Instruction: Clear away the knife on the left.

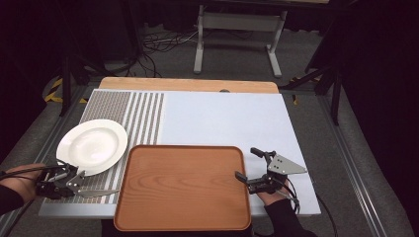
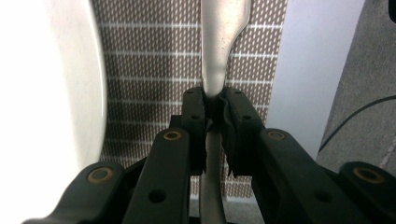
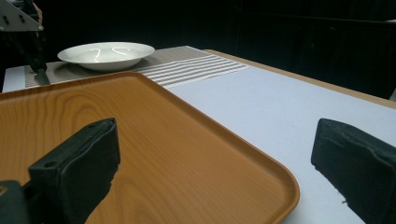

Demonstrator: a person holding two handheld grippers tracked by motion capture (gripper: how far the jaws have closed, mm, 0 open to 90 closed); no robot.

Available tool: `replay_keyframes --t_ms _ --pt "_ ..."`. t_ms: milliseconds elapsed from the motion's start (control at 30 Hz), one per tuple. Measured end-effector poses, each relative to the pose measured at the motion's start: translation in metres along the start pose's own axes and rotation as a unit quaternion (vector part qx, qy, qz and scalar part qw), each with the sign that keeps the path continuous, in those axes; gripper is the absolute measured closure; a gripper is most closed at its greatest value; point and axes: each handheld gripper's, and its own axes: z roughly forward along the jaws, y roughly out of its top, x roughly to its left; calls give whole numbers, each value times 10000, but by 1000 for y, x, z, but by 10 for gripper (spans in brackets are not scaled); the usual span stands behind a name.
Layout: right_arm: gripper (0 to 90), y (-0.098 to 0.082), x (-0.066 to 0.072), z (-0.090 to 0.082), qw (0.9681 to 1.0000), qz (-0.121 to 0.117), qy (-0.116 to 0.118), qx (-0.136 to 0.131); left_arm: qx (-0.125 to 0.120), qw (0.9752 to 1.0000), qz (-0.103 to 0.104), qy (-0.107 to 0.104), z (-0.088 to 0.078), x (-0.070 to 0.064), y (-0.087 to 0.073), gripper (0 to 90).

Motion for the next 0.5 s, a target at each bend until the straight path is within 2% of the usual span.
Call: replay_keyframes --t_ms 33,100,233,267,367,500 --pt "18 0 0 0 10000 -3 2 3 30 10000 -21 5 -1 0 0 805" --pt "19 0 0 1 10000 6 5 6 -70 9999 -142 -28 -3 0 -1 804" --pt "18 0 0 0 10000 7 -2 9 -249 9995 -200 -41 -8 0 -1 805" --pt "19 0 0 0 10000 8 1 6 -228 9995 -227 8 -11 1 -1 805" --pt "19 0 0 0 10000 10 -3 6 -476 9981 -401 4 -21 3 0 805" --pt "18 0 0 0 10000 18 0 1 -641 9963 -570 57 -35 6 3 805"
